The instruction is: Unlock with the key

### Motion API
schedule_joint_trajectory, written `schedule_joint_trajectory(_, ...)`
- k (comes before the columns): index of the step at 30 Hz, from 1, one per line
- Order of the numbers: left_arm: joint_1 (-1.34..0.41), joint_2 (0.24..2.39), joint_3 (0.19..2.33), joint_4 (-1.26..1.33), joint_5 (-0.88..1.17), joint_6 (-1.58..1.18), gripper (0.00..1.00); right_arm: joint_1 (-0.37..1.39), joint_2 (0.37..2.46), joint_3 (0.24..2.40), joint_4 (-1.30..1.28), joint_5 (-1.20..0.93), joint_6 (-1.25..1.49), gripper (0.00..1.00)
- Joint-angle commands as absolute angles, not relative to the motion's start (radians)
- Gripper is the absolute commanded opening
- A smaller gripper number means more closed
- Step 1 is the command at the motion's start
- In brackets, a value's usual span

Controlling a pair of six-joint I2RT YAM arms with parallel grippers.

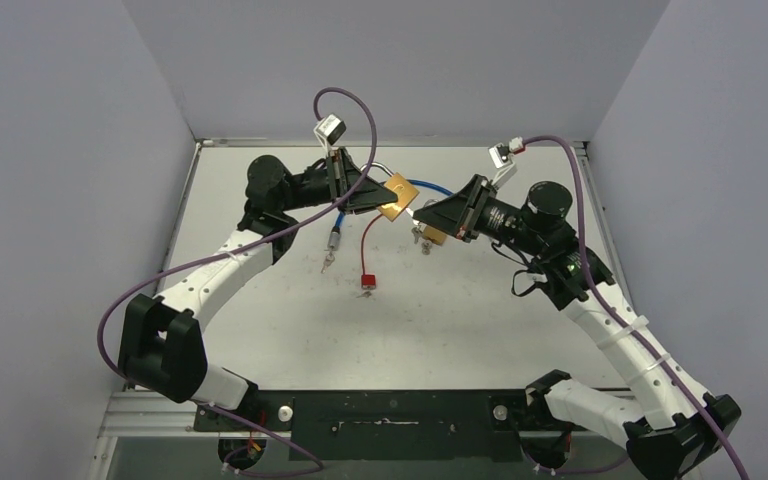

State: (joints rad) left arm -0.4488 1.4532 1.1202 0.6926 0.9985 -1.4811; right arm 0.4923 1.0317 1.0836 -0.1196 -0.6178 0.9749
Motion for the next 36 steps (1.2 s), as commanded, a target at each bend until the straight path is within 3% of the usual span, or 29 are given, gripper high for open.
schedule_joint_trajectory(1, -0.492, 1.390, 1.181, 0.819, 1.130, -1.527, 0.00, 0.447, 1.060, 1.108, -0.044, -0.497, 0.986, 0.00)
schedule_joint_trajectory(7, -0.530, 1.388, 1.185, 0.753, 1.119, -1.446, 0.00, 0.480, 1.187, 1.252, -0.158, -0.621, 0.974, 0.00)
schedule_joint_trajectory(12, -0.546, 1.365, 1.255, 0.303, 1.051, -1.122, 0.00, 0.511, 1.261, 1.451, -0.396, -0.474, 0.807, 0.00)
schedule_joint_trajectory(14, -0.554, 1.365, 1.263, 0.249, 1.035, -1.098, 0.00, 0.532, 1.275, 1.477, -0.408, -0.446, 0.779, 0.00)
schedule_joint_trajectory(19, -0.563, 1.369, 1.263, 0.304, 1.069, -1.130, 0.00, 0.567, 1.243, 1.372, -0.149, -0.547, 0.759, 0.00)
schedule_joint_trajectory(26, -0.502, 1.367, 1.240, 0.593, 1.131, -1.389, 0.00, 0.519, 1.169, 1.273, -0.095, -0.659, 0.670, 0.00)
schedule_joint_trajectory(30, -0.473, 1.369, 1.259, 0.668, 1.080, -1.461, 0.00, 0.458, 1.065, 1.121, 0.008, -0.772, 0.673, 0.00)
schedule_joint_trajectory(36, -0.428, 1.346, 1.251, 0.590, 0.904, -1.418, 0.00, 0.447, 0.980, 1.020, 0.077, -0.762, 0.781, 0.00)
